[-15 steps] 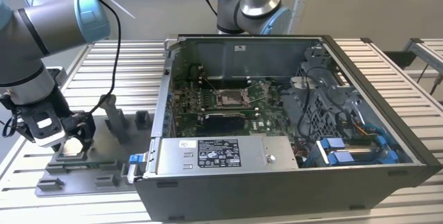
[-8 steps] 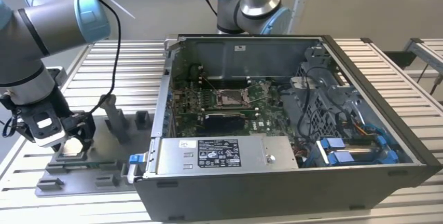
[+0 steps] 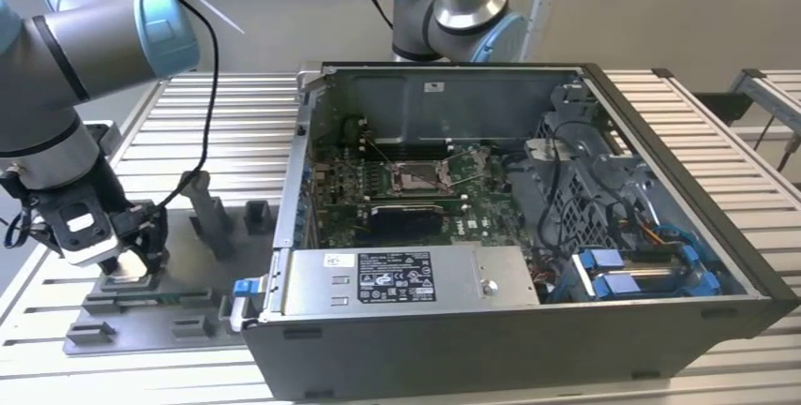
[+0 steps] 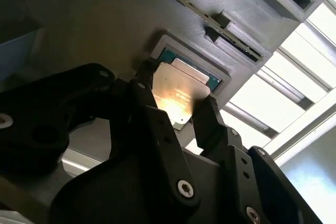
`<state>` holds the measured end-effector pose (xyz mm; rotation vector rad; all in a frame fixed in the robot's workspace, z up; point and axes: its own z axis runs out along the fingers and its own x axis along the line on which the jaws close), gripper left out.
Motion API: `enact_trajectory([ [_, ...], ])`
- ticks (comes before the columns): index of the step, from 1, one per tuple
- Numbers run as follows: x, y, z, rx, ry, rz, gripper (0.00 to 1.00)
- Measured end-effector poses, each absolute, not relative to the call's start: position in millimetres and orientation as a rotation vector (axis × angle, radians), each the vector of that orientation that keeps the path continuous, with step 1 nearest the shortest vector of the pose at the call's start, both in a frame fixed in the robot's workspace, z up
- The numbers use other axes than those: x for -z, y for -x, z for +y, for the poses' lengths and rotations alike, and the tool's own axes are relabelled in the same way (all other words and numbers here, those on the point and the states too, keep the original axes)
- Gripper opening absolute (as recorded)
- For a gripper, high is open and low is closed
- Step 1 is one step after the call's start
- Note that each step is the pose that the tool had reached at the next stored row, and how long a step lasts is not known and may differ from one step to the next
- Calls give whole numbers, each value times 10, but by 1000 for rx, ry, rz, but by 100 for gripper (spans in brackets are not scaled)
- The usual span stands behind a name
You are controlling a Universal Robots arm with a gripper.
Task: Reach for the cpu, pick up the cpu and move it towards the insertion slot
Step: 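Pick up the cpu and move it towards the insertion slot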
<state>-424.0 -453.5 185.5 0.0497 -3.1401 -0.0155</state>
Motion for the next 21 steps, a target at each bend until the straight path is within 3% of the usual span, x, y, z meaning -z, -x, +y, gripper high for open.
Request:
enact_trajectory([
  [9, -1885, 4240, -4534, 16, -50, -3140, 0],
  [21, -2360, 4240, -4533, 15, -49, -3140, 0],
])
